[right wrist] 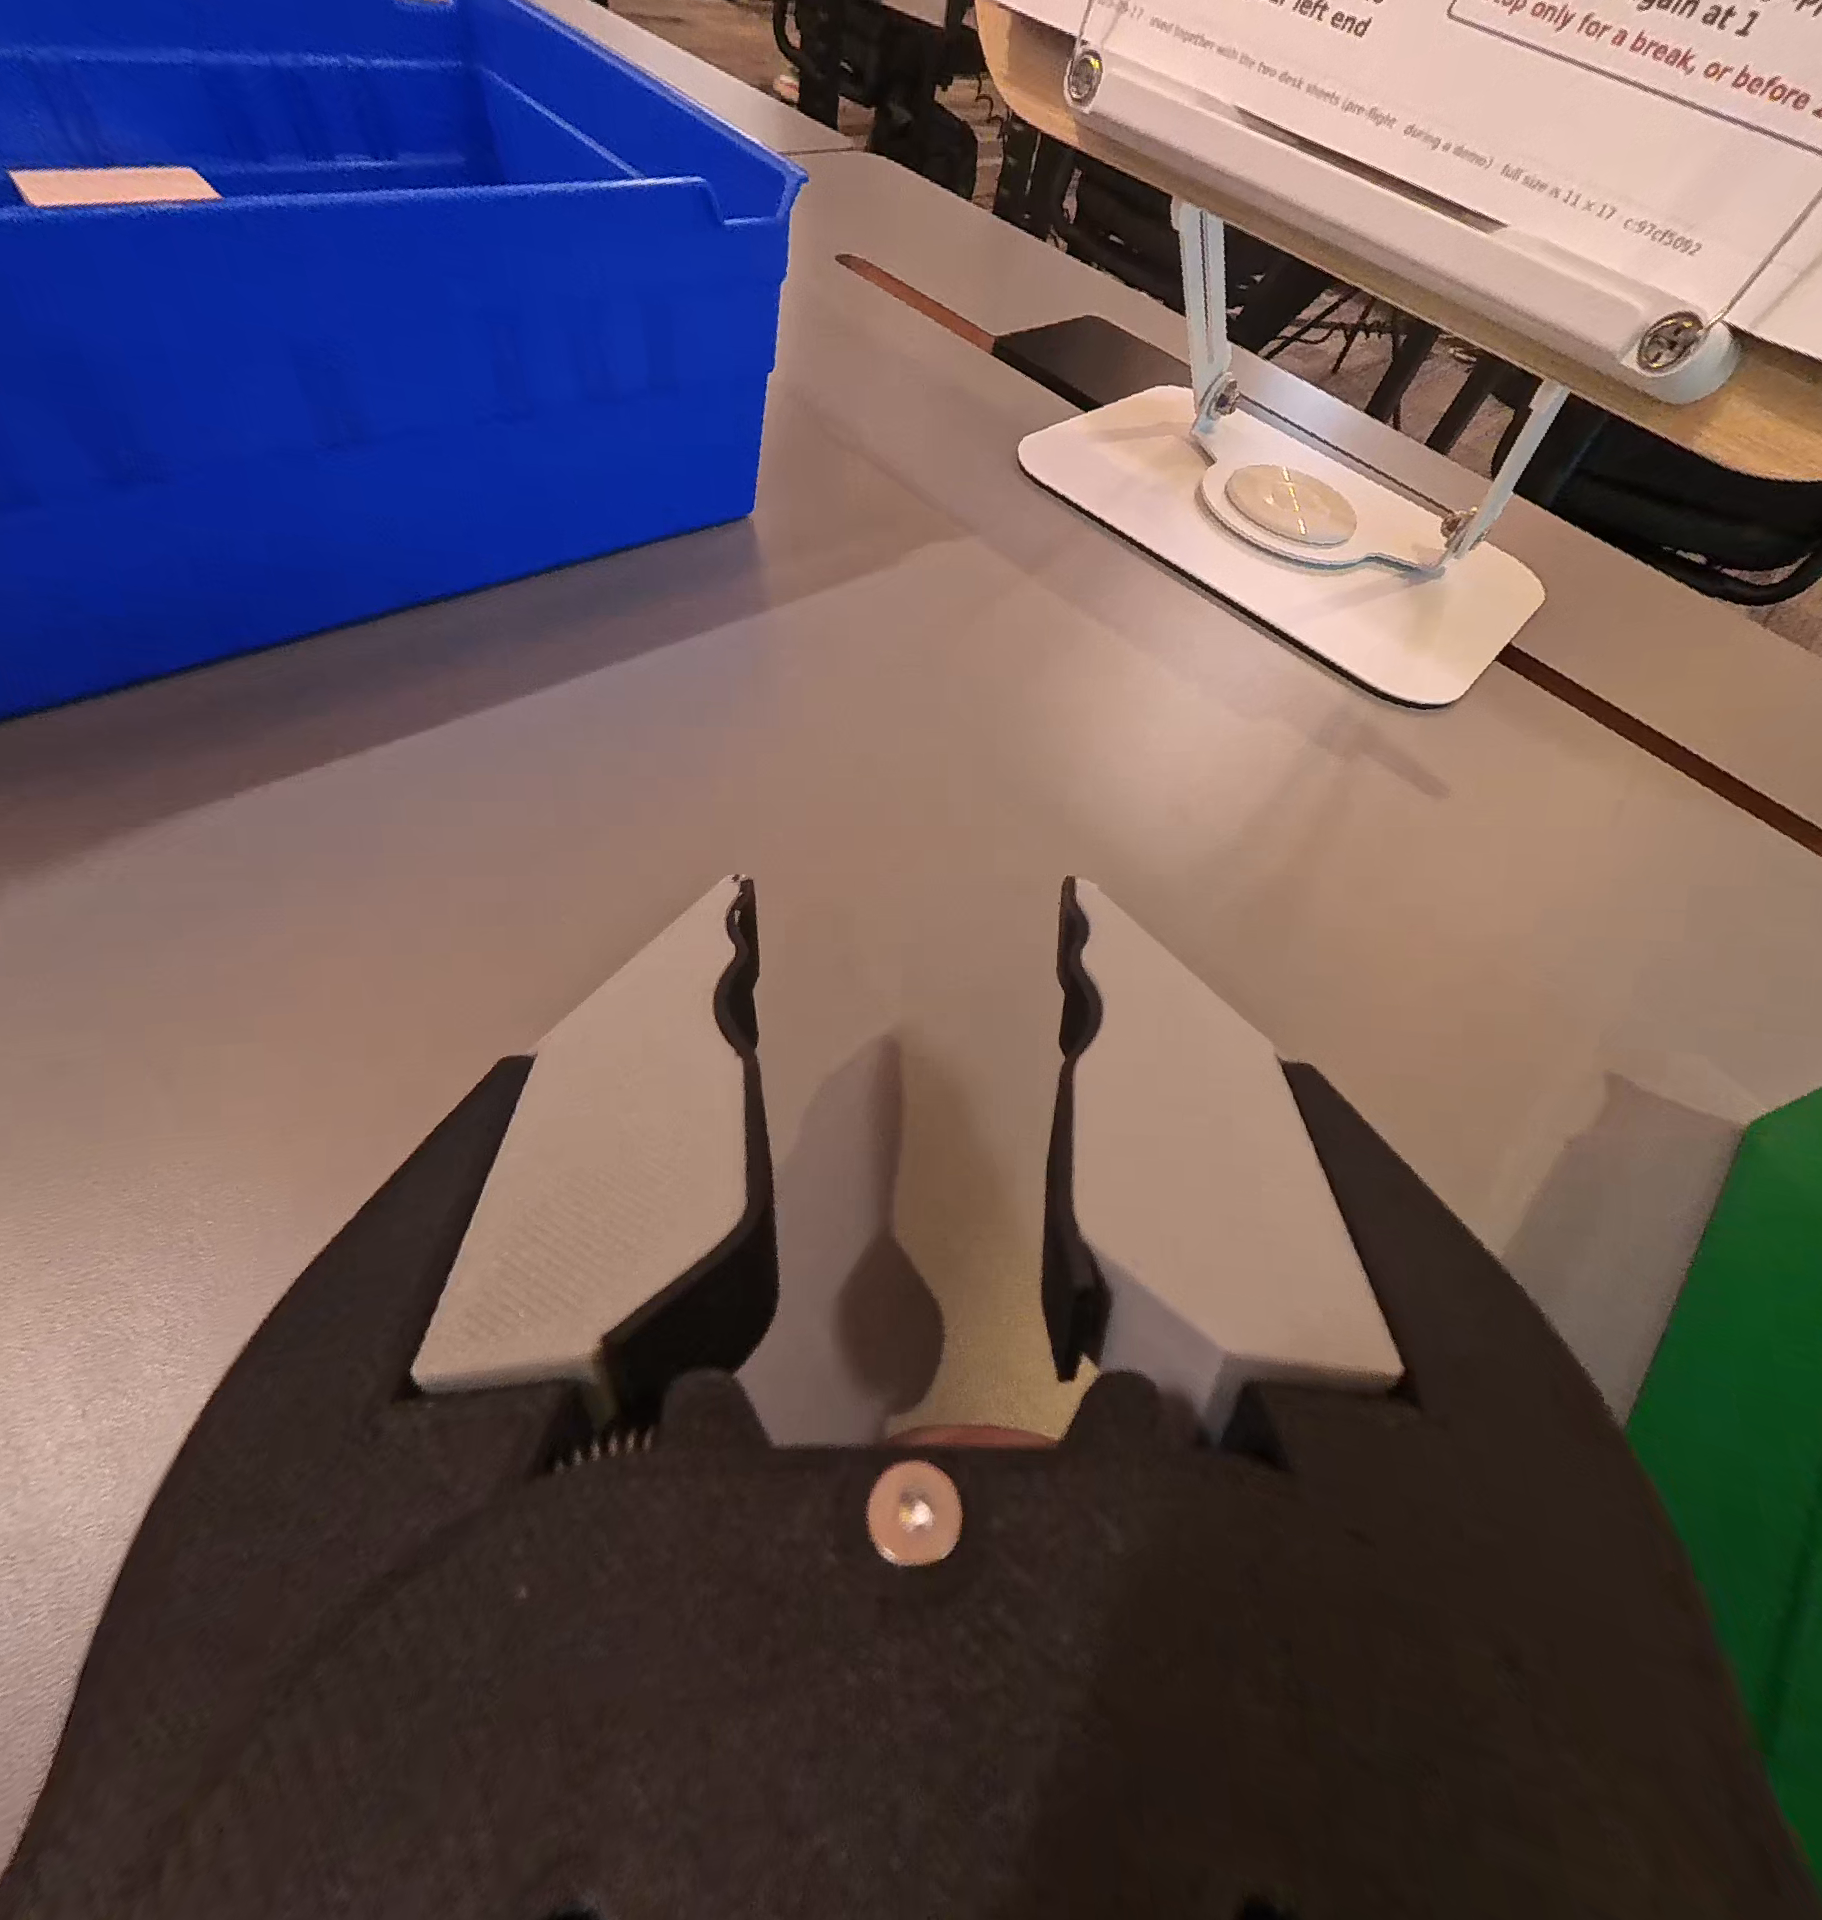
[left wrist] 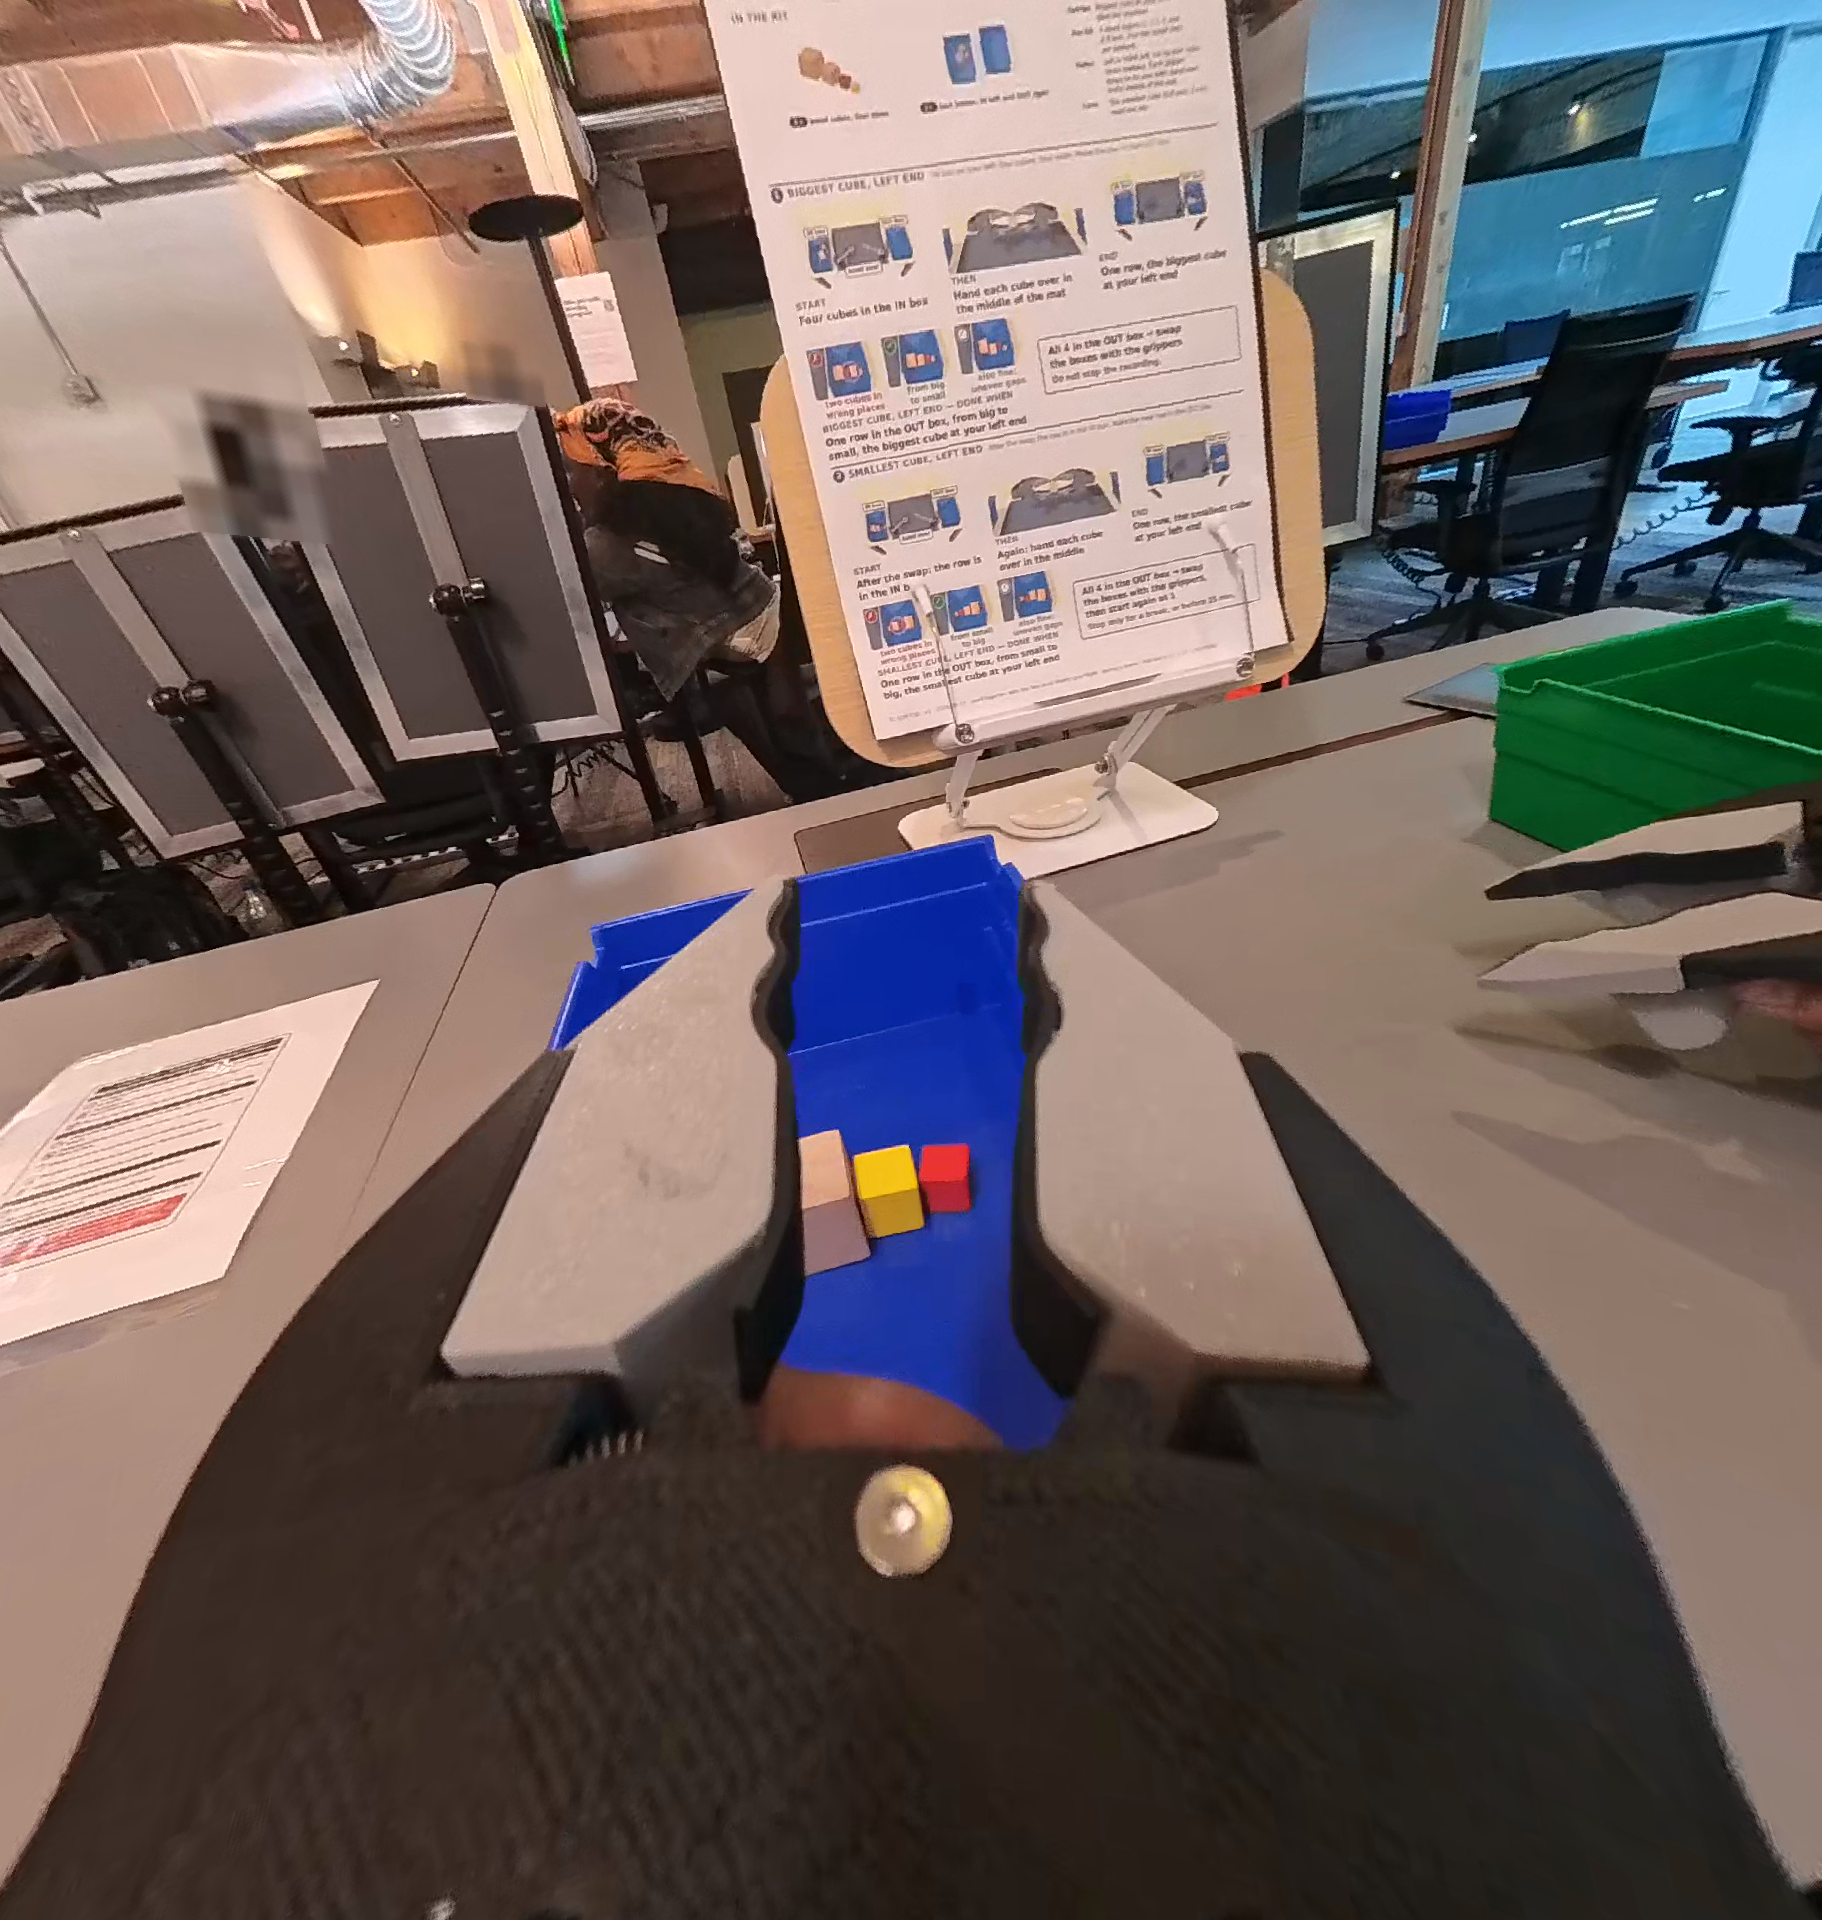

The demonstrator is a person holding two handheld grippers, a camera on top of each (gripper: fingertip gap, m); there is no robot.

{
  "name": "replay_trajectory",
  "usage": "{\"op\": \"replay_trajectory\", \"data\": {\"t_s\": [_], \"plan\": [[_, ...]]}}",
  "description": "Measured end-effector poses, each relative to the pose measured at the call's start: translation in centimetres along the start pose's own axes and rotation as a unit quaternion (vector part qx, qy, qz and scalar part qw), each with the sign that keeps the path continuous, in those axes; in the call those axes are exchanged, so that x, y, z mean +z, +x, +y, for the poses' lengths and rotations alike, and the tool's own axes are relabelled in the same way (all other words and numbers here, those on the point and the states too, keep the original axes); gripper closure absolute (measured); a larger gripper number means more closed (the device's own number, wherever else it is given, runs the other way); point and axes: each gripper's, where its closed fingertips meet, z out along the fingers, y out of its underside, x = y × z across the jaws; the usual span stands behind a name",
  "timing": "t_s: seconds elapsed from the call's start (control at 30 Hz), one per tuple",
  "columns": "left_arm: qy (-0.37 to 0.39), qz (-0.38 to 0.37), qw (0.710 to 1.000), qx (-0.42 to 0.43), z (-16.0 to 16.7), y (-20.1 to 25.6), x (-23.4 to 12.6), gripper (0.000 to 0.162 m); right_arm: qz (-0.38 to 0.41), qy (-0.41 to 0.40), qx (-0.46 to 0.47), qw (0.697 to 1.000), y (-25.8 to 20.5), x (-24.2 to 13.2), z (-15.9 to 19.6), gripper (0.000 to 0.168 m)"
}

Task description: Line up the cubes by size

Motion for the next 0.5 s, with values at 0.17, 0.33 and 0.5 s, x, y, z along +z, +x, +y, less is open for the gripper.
{"op": "replay_trajectory", "data": {"t_s": [0.17, 0.33, 0.5], "plan": [[-0.004, -0.001, 1.0, 0.013, 0.1, 0.4, 0.1, 0.123, 0.022, -0.015, 0.008, 1.0, 1.1, 0.0, 0.5, 0.115], [-0.01, 0.006, 1.0, 0.016, 0.3, 0.9, 0.4, 0.123, 0.055, -0.015, 0.038, 0.998, 3.3, -0.9, 0.7, 0.115], [-0.023, 0.015, 0.999, 0.021, 1.0, 1.3, 0.7, 0.122, 0.084, -0.023, 0.074, 0.994, 5.1, -1.6, 1.2, 0.114]]}}
